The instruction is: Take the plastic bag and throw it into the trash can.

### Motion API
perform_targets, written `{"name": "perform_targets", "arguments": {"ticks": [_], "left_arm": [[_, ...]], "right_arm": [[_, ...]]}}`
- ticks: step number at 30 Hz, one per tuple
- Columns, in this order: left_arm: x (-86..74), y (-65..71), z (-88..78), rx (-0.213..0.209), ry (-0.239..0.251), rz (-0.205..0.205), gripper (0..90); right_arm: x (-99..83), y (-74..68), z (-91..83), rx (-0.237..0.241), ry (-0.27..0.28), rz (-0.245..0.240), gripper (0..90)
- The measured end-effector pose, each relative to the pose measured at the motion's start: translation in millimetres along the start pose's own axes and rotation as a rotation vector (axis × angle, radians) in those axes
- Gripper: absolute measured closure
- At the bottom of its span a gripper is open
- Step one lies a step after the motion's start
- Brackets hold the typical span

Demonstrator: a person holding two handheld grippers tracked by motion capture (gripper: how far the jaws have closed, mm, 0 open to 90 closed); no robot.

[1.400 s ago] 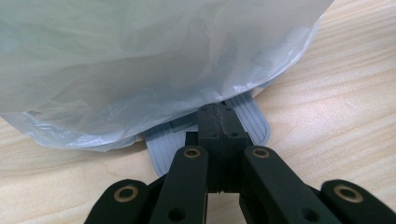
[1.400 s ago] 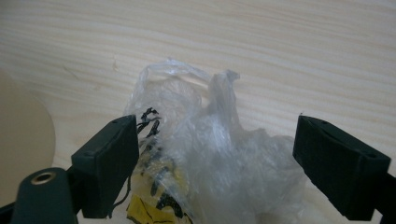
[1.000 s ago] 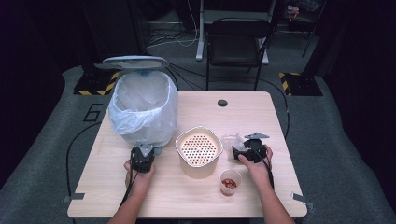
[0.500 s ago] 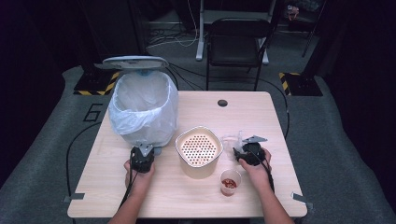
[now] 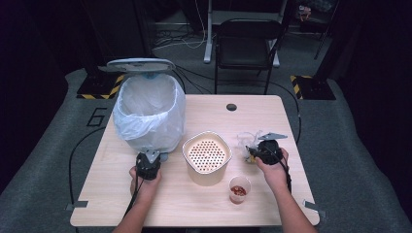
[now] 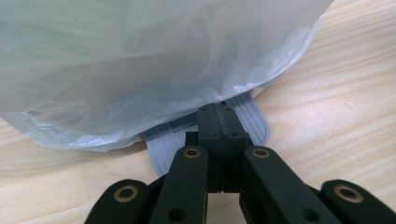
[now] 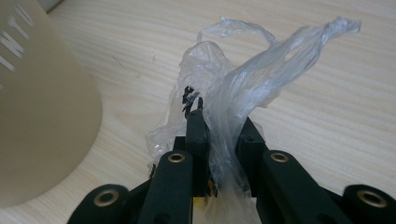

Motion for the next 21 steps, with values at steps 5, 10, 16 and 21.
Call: {"name": "perform_targets", "arguments": {"ticks": [5,10,16,21], "left_arm": [[-0.1,-0.5,0.0,-0.006,0.001,-0.004,90.0],[0.1,0.1,0.2,0.002,0.003,-0.001,90.0],[0.0,-0.1,0.0,0.0,0.0,0.0,90.0],[0.2,0.3,0.5,0.009,0.004,0.007,90.0]], "right_arm": [[15.7,1.3,-14.8,0.019,0.014,0.007,80.0],[37.7,3.1,-37.2,0.027,0.061,-0.008,80.1],[65.6,0.7,-70.9,0.045,0.125,-0.018,80.1],[84.5,-2.8,-91.0,0.052,0.143,-0.056,80.0]]}}
Point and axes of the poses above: each handheld gripper's, and its own axes: z roughly forward along the jaws, x roughly out of its top, y roughly to its right, the point moved 6 cm from there along z, roughly forward along the jaws, and after that the axes turned 10 degrees about -x, right-handed, at the moved point
